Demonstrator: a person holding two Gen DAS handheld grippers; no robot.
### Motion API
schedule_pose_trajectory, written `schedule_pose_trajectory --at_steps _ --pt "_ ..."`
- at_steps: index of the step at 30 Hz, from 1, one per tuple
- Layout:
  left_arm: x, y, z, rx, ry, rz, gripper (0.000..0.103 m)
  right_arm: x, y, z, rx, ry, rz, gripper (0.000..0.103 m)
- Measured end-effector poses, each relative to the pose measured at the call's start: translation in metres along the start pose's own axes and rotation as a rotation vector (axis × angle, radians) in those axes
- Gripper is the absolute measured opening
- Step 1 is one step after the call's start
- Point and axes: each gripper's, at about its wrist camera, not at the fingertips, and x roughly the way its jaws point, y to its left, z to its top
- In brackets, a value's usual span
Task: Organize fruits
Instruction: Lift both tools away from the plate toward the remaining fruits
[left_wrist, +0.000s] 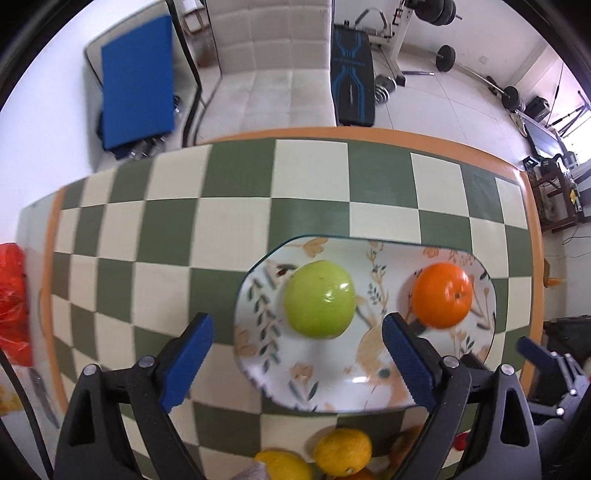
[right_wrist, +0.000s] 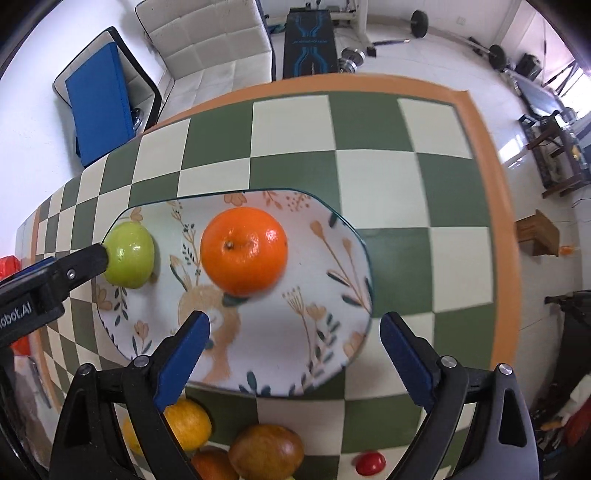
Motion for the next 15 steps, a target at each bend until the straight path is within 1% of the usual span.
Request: schedule_pose_trajectory --at_steps 4,6,12,15 --pt "-0.024 0.002 -0.023 0.005 -0.053 0.02 0.093 -0.027 0.0 -0.02 0.004 -0.044 -0.018 0.096" --pt "-0.039 0.005 -0.035 0.007 -0.086 0.021 0.093 -0.044 0.001 -0.031 -0.002 -0.069 -0.039 0.096" --pt "-0.086 0.008 -0.073 0.037 -0.174 0.036 0.093 -0.091 0.007 -0.061 -0.009 -0.148 -0.059 0.096" --pt "-0.103 0.009 -0.089 0.041 -0.195 0.032 0.093 -0.113 0.013 -0.076 -0.012 -0.184 -0.068 0.096"
